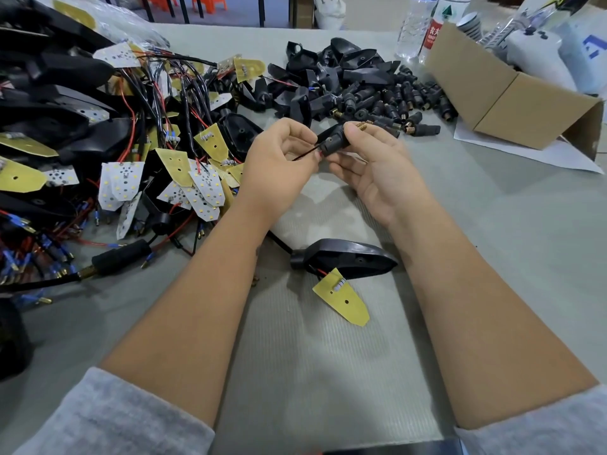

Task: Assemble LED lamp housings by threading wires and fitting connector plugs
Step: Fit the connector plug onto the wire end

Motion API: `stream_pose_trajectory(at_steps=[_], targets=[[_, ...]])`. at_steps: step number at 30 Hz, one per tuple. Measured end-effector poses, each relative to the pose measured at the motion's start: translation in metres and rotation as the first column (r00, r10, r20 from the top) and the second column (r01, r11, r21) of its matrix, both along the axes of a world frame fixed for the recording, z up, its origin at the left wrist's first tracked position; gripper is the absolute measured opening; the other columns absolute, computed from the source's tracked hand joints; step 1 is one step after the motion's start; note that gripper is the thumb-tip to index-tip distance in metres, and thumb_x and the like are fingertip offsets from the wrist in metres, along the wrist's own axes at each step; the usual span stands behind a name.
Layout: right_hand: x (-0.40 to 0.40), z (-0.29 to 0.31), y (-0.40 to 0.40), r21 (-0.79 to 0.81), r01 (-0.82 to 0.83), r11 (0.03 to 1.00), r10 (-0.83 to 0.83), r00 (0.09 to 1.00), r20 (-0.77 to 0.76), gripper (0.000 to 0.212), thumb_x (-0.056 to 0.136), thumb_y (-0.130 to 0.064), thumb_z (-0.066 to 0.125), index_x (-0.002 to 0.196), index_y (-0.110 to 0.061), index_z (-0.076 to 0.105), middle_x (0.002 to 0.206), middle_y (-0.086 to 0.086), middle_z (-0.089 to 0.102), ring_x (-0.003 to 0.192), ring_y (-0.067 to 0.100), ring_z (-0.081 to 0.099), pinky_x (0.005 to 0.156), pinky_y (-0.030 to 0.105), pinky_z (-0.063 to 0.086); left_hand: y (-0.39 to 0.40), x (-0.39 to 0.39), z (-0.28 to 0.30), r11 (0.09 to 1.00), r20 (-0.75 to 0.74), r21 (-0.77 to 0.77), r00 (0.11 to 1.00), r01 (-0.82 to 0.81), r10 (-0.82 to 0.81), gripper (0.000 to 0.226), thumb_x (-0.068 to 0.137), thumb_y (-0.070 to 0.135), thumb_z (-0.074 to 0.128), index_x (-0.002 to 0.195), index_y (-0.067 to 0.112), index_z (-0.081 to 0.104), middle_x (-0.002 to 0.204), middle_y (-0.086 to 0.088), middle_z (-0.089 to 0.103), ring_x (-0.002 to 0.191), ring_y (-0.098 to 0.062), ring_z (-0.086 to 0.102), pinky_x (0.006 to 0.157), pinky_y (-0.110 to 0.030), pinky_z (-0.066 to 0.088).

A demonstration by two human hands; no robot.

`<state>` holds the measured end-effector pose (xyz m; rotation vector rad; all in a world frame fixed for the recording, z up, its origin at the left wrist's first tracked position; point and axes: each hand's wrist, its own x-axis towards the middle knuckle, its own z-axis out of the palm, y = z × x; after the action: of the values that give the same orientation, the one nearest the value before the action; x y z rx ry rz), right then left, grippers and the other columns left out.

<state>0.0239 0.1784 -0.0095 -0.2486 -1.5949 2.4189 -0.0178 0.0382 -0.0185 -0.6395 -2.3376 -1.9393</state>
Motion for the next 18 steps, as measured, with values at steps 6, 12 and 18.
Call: stream_pose_trajectory(at_steps=[6,12,18], targets=[[-0.0005,-0.0007,0.0005,-0.042,0.018,0.999,-0.019,0.999,-0.026,0.004,0.095,-0.011,0.06,0.098,-0.013,0.058,0.08,0.005,0.071,0.07,0.017,0.066,0.073,0.029,0.058,0.0015,0.001,0.0001,0.994,0.01,-0.061,0.996,-0.093,0.094,0.016,0.09,0.017,0.066,0.081,0.026,0.058,0.076,-0.001,0.071,0.075,-0.023,0.068,0.083,-0.047,0.055],[-0.0006,0.0001,-0.0009,-0.026,0.052,0.998,-0.052,0.999,-0.014,0.007,0.096,-0.013,0.06,0.089,-0.013,0.058,0.074,0.003,0.072,0.063,0.014,0.065,0.065,0.023,0.056,0.0016,-0.0008,0.0034,0.997,0.059,-0.021,0.995,-0.078,0.079,0.022,0.083,0.002,0.055,0.084,0.023,0.061,0.075,-0.004,0.067,0.07,-0.019,0.057,0.08,-0.045,0.053],[0.0005,-0.0004,-0.0051,0.059,0.043,0.997,-0.041,0.999,-0.024,0.004,0.095,-0.013,0.061,0.092,-0.012,0.058,0.078,0.005,0.07,0.064,0.014,0.063,0.062,0.023,0.054,-0.0003,0.0016,0.0057,0.997,0.063,0.059,0.997,-0.051,0.047,0.022,0.083,-0.003,0.058,0.083,0.019,0.06,0.066,0.002,0.063,0.053,-0.006,0.056,0.058,-0.018,0.046]])
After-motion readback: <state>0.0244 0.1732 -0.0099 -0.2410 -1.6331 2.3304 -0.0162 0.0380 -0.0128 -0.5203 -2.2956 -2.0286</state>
